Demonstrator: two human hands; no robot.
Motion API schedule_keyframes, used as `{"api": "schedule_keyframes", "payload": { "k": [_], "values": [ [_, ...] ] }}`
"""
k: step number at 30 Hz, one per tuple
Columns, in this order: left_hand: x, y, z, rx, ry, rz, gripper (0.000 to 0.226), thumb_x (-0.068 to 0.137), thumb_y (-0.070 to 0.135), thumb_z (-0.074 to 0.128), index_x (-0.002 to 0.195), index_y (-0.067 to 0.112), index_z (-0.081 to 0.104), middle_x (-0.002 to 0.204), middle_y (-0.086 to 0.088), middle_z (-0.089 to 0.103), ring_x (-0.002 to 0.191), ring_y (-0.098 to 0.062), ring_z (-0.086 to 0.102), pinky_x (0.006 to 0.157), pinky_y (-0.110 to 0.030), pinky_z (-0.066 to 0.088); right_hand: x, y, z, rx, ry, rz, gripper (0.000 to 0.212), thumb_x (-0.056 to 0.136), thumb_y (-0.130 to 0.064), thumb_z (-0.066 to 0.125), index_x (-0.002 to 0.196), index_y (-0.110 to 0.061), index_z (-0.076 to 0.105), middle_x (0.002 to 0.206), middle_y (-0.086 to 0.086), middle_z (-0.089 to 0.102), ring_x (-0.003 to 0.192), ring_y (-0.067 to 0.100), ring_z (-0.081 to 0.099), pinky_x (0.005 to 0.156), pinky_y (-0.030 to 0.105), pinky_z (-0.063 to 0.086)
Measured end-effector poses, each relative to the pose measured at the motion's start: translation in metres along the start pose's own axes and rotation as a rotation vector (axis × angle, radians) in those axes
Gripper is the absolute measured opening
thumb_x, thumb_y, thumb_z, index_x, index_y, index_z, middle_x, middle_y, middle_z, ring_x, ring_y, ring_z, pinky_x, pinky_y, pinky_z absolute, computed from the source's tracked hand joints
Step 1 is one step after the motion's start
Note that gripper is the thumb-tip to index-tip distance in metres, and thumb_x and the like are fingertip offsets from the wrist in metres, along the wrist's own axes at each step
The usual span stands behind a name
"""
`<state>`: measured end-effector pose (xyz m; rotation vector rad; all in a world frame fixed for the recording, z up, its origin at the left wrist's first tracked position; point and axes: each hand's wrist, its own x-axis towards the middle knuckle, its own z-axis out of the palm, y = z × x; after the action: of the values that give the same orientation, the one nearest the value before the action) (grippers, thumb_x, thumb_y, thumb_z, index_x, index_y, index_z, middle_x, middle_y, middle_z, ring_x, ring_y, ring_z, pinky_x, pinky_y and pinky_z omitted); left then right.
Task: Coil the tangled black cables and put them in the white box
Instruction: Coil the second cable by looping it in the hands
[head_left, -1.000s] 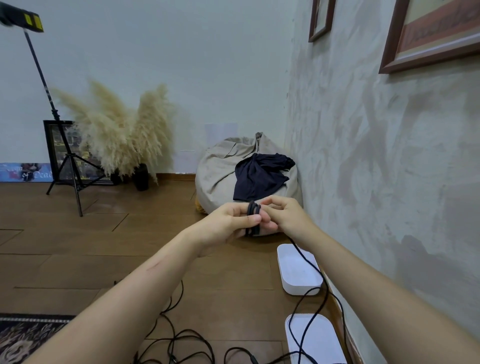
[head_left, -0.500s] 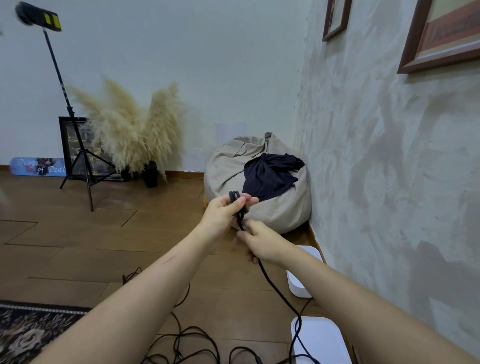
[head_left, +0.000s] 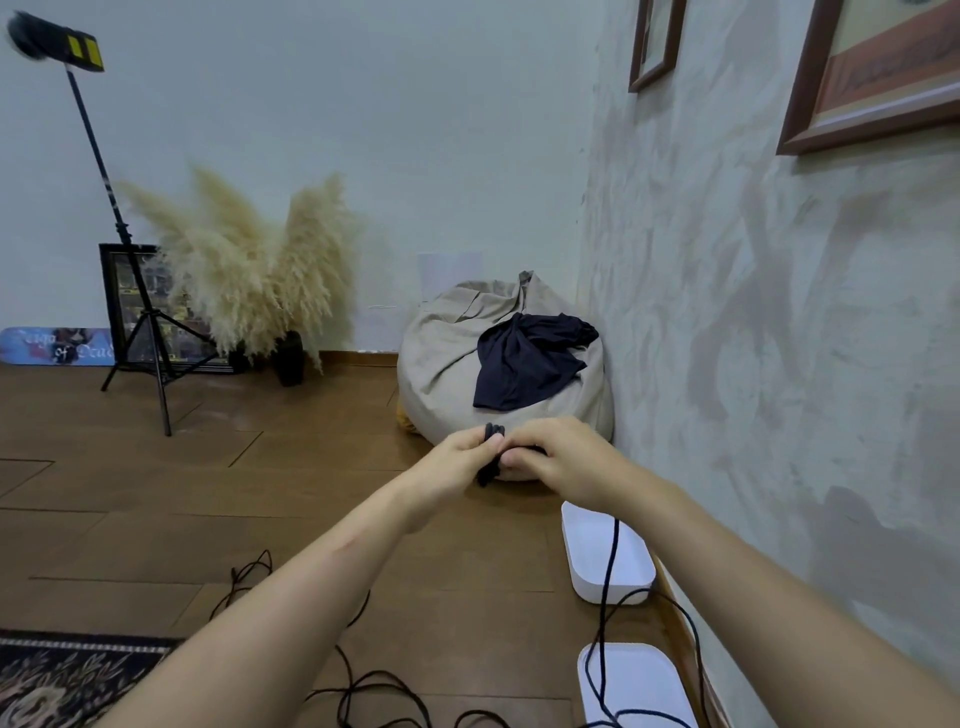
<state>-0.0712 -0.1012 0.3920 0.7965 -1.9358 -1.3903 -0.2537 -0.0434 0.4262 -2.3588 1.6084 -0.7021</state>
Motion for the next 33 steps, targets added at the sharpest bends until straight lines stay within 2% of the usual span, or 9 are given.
{"api": "schedule_keyframes", "payload": {
  "k": [2, 5, 10, 14, 17, 22, 26, 29, 33],
  "values": [
    [0.001, 0.002, -0.002, -0.079, -0.021, -0.011, 0.039, 0.111, 0.033, 0.044, 0.128, 0.006, 0.066, 0.132, -0.012, 0.068, 0.131, -0.026, 0.059, 0.119, -0.047, 0.038, 0.001, 0.002, -0.001, 0.025, 0.079, -0.010, 0.016, 0.099, -0.032, 0.061, 0.099, -0.025, 0.076, 0.090, -0.006, 0.073, 0.087, 0.012, 0.064, 0.081, 0.043, 0.050],
    [-0.002, 0.009, -0.001, -0.146, -0.024, -0.019, 0.037, 0.110, 0.030, 0.044, 0.131, 0.007, 0.066, 0.134, -0.010, 0.068, 0.133, -0.024, 0.058, 0.121, -0.050, 0.034, 0.003, 0.005, -0.003, 0.065, 0.169, -0.013, 0.015, 0.093, -0.037, 0.066, 0.099, -0.031, 0.078, 0.095, -0.010, 0.074, 0.093, 0.007, 0.065, 0.084, 0.038, 0.050],
    [-0.006, 0.015, -0.002, -0.162, -0.058, -0.086, 0.056, 0.090, 0.065, 0.059, 0.124, 0.022, 0.073, 0.127, -0.004, 0.072, 0.130, -0.025, 0.060, 0.122, -0.053, 0.032, 0.001, 0.001, -0.007, 0.104, 0.255, -0.006, 0.004, 0.085, -0.029, 0.078, 0.087, -0.026, 0.080, 0.083, -0.010, 0.072, 0.082, 0.005, 0.064, 0.074, 0.029, 0.046],
    [-0.013, 0.016, 0.001, 0.080, -0.132, 0.006, 0.025, 0.106, 0.036, 0.053, 0.108, 0.015, 0.067, 0.108, -0.010, 0.071, 0.124, -0.031, 0.060, 0.114, -0.049, 0.039, -0.001, 0.004, -0.011, 0.169, 0.268, 0.061, 0.015, 0.080, -0.033, 0.081, 0.074, -0.027, 0.068, 0.071, -0.010, 0.065, 0.070, 0.006, 0.056, 0.068, 0.028, 0.045],
    [-0.016, 0.017, 0.004, 0.139, -0.134, 0.060, 0.017, 0.109, 0.017, 0.048, 0.102, 0.014, 0.064, 0.100, -0.004, 0.069, 0.110, -0.023, 0.066, 0.103, -0.037, 0.046, -0.002, 0.004, -0.012, 0.231, 0.182, 0.087, 0.015, 0.085, -0.029, 0.079, 0.077, -0.023, 0.068, 0.072, -0.008, 0.063, 0.063, 0.001, 0.050, 0.062, 0.019, 0.039],
    [-0.014, 0.017, -0.003, 0.110, -0.083, 0.040, 0.018, 0.106, 0.006, 0.050, 0.115, 0.004, 0.065, 0.102, 0.001, 0.074, 0.100, -0.006, 0.064, 0.088, -0.015, 0.045, -0.002, 0.011, -0.020, 0.277, 0.084, 0.053, 0.014, 0.097, -0.020, 0.066, 0.095, -0.032, 0.071, 0.088, -0.010, 0.071, 0.077, 0.005, 0.059, 0.077, 0.025, 0.048],
    [-0.015, 0.016, 0.000, 0.103, -0.097, 0.004, 0.023, 0.106, 0.006, 0.051, 0.124, 0.001, 0.063, 0.105, -0.002, 0.075, 0.101, -0.005, 0.065, 0.088, -0.016, 0.046, -0.004, 0.017, -0.021, 0.110, 0.083, 0.098, 0.008, 0.098, -0.032, 0.065, 0.091, -0.030, 0.069, 0.083, -0.011, 0.066, 0.075, 0.006, 0.059, 0.074, 0.029, 0.046],
    [-0.015, 0.018, 0.003, 0.088, -0.142, -0.010, 0.022, 0.106, 0.009, 0.052, 0.124, 0.002, 0.063, 0.110, -0.007, 0.075, 0.104, -0.013, 0.065, 0.092, -0.023, 0.046, -0.004, 0.013, -0.021, 0.010, 0.216, 0.000, 0.011, 0.098, -0.031, 0.065, 0.092, -0.025, 0.071, 0.084, -0.010, 0.065, 0.080, 0.006, 0.057, 0.074, 0.028, 0.044],
    [-0.016, 0.025, 0.000, 0.059, -0.200, 0.003, 0.024, 0.107, 0.013, 0.052, 0.127, 0.003, 0.062, 0.117, -0.011, 0.075, 0.122, -0.032, 0.061, 0.105, -0.033, 0.046, -0.004, 0.014, -0.020, 0.224, 0.308, 0.021, 0.003, 0.093, -0.028, 0.073, 0.090, -0.028, 0.075, 0.084, -0.010, 0.070, 0.075, 0.002, 0.057, 0.071, 0.020, 0.043]
  ]
}}
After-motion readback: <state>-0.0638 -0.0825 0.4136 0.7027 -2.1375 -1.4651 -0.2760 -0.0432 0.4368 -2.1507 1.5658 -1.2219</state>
